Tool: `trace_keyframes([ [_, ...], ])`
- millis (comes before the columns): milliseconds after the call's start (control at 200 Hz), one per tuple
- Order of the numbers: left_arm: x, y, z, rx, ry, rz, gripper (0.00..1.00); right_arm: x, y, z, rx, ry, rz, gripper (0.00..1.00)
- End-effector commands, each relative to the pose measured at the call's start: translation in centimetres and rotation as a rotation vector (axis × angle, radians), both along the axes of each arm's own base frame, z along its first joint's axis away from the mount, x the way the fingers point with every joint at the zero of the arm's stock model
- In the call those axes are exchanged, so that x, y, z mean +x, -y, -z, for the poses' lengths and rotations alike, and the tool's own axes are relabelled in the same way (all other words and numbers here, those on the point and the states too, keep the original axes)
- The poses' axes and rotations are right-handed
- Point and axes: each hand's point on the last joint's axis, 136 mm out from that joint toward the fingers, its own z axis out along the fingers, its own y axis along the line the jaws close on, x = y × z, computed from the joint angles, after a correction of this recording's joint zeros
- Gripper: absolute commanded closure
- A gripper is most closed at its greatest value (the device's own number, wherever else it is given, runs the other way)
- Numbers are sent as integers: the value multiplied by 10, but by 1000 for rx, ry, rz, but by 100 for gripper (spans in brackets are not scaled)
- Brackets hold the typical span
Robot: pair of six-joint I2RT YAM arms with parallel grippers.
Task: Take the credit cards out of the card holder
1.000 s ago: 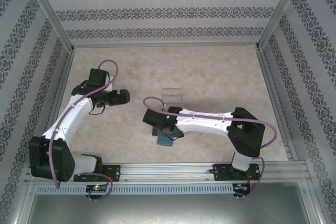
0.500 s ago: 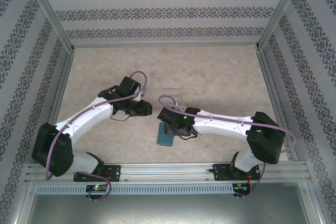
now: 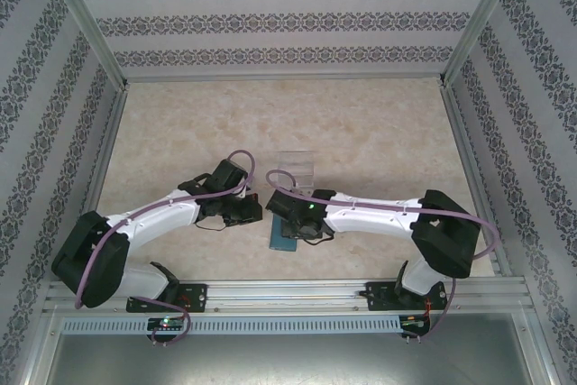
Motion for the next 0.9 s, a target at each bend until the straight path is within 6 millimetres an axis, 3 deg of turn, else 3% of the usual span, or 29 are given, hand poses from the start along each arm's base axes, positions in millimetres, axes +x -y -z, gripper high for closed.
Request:
trace_keyframes([
  [0,6,5,-8,-35,54,-15,94,-1,-7,-2,-9,-12,23,60],
  [310,3,3,-3,-32,51,-8,95,1,-13,-3,-22,-16,29,60],
  [749,-2,0,1,-26,42,-4,97,4,-12,20,-89,-38,24,61],
  [894,-3,3,0,-43,31,1,97,4,-11,22,-97,-37,12,66],
])
